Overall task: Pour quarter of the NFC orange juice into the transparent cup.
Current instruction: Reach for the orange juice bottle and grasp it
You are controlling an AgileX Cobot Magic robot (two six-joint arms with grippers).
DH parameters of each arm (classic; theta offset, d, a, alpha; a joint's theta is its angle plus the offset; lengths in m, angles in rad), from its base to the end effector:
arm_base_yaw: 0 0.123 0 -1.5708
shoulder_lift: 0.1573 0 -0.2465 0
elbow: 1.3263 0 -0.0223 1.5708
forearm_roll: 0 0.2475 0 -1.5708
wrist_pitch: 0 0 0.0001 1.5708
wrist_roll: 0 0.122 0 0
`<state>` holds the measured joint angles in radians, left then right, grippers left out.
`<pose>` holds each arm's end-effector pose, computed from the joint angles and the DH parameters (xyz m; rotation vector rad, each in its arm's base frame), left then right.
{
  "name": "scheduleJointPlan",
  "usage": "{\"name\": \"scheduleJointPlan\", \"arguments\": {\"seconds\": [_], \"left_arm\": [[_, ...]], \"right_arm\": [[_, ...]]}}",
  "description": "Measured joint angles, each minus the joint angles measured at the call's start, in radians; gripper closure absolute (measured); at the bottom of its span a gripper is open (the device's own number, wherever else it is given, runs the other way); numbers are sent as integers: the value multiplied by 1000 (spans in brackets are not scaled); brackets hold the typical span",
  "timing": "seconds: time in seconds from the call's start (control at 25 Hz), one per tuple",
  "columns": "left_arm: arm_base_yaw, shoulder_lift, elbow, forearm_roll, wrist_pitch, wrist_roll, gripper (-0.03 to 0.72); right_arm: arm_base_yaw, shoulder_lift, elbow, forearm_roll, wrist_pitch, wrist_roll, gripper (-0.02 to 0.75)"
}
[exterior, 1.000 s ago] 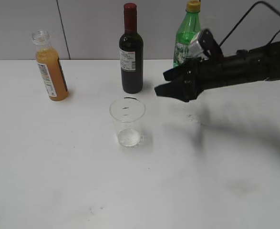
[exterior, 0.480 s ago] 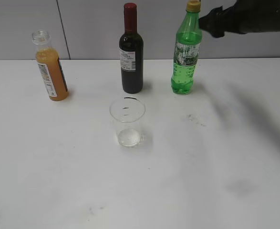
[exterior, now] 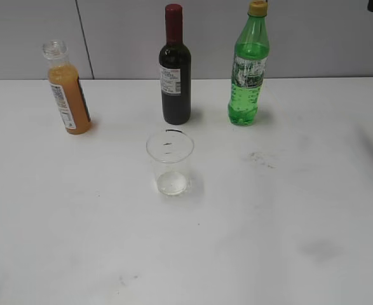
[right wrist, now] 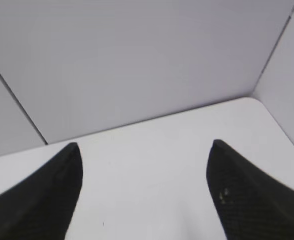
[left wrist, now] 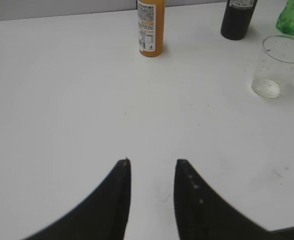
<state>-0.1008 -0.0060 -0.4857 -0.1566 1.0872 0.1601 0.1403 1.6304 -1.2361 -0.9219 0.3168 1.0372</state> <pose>0.0551 -0.0225 0.2559 0.2785 2.0535 -0.1522 0.3995 0.0258 0.2532 0.1527 2.0518 -0.0866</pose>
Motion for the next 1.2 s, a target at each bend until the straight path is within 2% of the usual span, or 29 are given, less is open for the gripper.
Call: {"name": "scheduleJointPlan", "arguments": {"seconds": [0.2,0.32,0.68,0.8,0.92,1.2], "left_arm": [[0,0,0,0,0,0,452],[0,0,0,0,0,0,452],[0,0,0,0,0,0,452],[0,0,0,0,0,0,452],[0,0,0,0,0,0,452],[0,0,0,0,0,0,452]], "right_arm": [[0,-57,1,494,184,-487,146],[0,-105,2,659,296,-649,146],[1,-402,19,750,697,-874,146],[1,-542,107,821,698,-930,146],[1,-712,276,886,643,-956,146],[1,-1077,618,898,603,-965,146]]}}
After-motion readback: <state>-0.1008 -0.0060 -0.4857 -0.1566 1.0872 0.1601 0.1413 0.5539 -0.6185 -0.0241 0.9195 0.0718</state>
